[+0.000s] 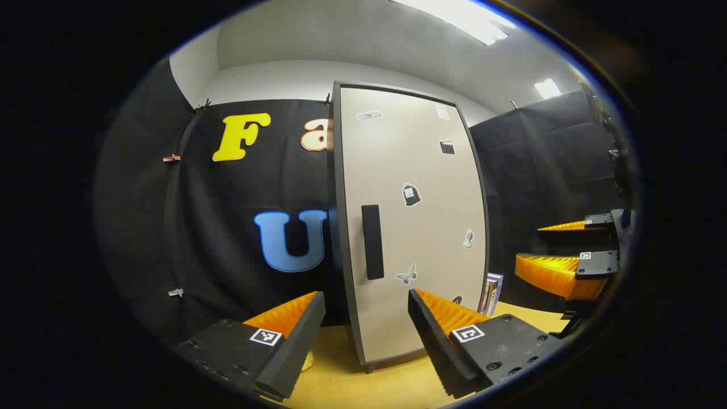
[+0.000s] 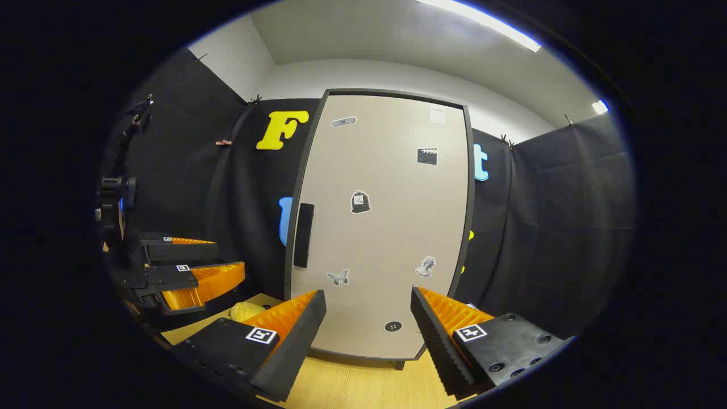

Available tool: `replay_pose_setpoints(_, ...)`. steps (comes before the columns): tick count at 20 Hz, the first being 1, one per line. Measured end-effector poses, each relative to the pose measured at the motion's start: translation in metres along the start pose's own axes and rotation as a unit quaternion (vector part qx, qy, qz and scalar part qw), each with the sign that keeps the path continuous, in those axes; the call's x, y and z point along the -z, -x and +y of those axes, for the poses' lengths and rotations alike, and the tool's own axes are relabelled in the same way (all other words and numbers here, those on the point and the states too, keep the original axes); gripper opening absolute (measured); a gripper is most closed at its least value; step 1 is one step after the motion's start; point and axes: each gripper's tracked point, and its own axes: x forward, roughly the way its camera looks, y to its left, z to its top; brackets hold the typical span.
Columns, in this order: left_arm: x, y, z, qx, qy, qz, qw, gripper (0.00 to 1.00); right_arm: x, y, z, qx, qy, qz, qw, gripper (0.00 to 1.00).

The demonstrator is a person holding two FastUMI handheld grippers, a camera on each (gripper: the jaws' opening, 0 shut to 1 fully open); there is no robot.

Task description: Open the cabinet door with the right hand, grasp the bottle in the cabinet with the left hand and place it on the coaster, then close the cabinet door with the right hand.

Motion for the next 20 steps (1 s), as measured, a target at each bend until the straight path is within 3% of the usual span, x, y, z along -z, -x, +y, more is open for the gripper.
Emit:
replay_pose_setpoints(15,0.003,-0.010,0.014,0.010,0.010,-0.005,1.000,0.92,0.003,-0.010,0.012,0.011,0.003,-0.001,1.000,0.98)
replay_pose_setpoints(20,0.007,-0.010,0.023,-0.003,0.010,-0.001,1.000,0.93,-0.006,-0.019,0.013,0.010,0.003,-0.016,1.000,0.98)
